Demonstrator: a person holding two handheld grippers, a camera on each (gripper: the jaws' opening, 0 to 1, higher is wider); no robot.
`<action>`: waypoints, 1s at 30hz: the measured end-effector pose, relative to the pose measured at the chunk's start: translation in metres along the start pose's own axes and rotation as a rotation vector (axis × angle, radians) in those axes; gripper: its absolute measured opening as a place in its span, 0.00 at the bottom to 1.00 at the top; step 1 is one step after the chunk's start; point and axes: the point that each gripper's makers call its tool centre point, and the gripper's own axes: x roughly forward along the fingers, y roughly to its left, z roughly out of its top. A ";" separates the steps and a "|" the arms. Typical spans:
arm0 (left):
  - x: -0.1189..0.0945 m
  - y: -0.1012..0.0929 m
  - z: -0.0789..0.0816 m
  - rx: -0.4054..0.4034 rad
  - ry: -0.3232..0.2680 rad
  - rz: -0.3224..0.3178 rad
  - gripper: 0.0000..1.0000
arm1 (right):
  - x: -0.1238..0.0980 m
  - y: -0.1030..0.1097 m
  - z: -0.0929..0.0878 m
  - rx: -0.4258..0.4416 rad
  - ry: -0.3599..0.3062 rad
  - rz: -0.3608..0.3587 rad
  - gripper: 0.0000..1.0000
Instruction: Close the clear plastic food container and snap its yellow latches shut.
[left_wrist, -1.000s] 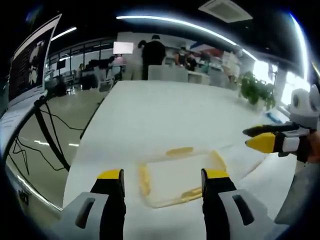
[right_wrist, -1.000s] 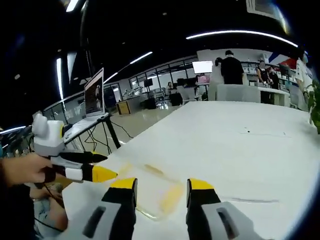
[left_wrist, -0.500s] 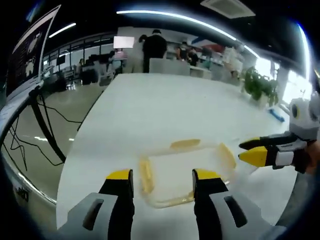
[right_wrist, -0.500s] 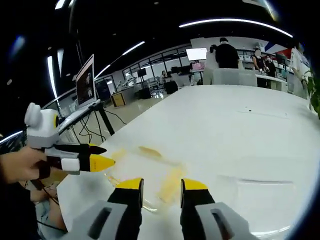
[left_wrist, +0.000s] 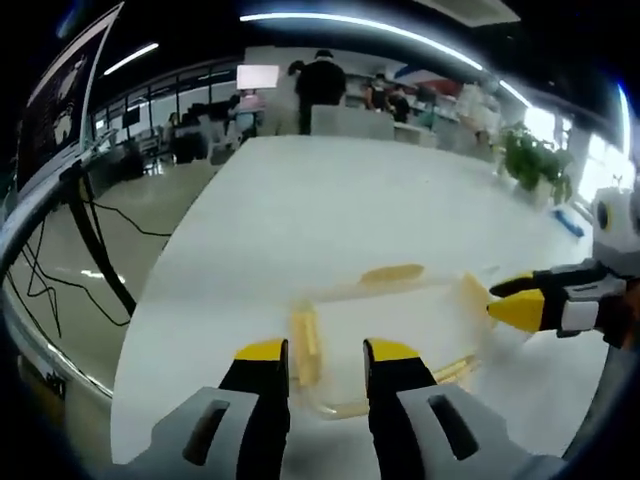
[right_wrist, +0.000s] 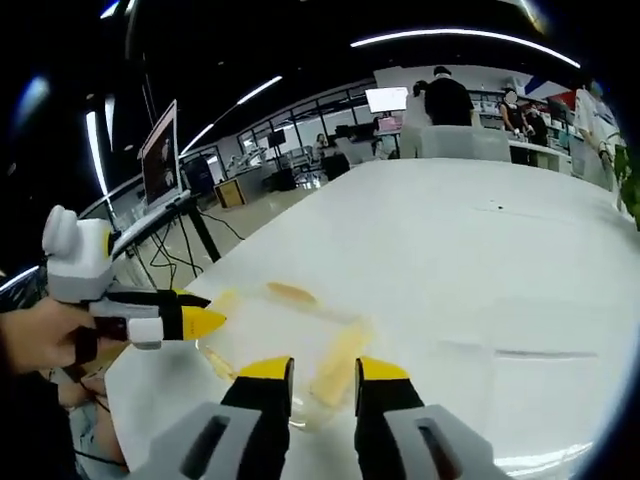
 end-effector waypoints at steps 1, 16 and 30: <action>0.001 -0.001 0.000 0.001 0.001 -0.003 0.26 | 0.001 -0.001 -0.001 -0.001 0.004 -0.002 0.20; 0.005 0.010 -0.002 0.033 0.025 0.031 0.02 | 0.003 -0.003 0.000 -0.040 0.014 -0.010 0.05; -0.004 0.010 0.000 0.061 0.035 0.047 0.02 | -0.001 0.001 0.014 -0.043 -0.002 0.014 0.03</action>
